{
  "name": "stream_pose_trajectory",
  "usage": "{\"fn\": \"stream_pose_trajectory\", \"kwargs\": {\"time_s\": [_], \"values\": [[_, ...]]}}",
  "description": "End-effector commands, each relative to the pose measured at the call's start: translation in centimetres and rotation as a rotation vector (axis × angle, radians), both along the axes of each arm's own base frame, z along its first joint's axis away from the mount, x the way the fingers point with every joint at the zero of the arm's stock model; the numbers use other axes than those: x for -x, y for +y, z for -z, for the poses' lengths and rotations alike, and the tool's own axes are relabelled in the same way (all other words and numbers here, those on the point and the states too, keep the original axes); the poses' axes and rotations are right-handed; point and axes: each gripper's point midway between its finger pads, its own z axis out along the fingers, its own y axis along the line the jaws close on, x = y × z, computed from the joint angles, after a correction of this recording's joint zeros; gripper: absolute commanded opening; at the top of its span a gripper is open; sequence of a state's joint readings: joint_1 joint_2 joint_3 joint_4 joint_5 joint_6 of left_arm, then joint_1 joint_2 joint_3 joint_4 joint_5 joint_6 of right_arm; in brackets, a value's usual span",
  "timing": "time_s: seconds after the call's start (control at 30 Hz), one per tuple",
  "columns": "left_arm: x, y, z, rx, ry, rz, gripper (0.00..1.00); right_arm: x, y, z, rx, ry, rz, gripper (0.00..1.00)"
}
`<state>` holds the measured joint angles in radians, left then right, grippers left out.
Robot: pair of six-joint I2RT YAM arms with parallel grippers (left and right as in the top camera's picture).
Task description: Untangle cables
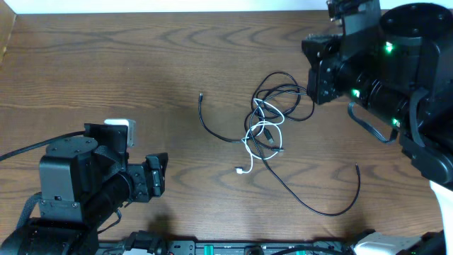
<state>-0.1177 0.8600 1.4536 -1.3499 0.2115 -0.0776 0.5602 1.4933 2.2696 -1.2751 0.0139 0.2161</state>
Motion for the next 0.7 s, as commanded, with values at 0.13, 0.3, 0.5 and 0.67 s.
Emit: {"fn": "stream_pose_trajectory", "kwargs": {"time_s": [0.13,0.3,0.5,0.67], "values": [[0.1,-0.4,-0.3,0.009,-0.010,0.027,0.80,-0.3,0.7,9.6,0.198,0.291,-0.039,0.16],[0.1,-0.4,-0.3,0.005,-0.011,0.031,0.80,-0.7,1.0,18.2,0.332,0.512,-0.041,0.22],[0.1,-0.3,-0.3,0.000,-0.012,0.037,0.80,-1.1,1.5,26.3,0.433,0.657,-0.066,0.67],[0.1,-0.4,-0.3,-0.002,-0.013,0.039,0.80,-0.9,1.9,32.0,0.446,0.742,-0.077,0.84]]}}
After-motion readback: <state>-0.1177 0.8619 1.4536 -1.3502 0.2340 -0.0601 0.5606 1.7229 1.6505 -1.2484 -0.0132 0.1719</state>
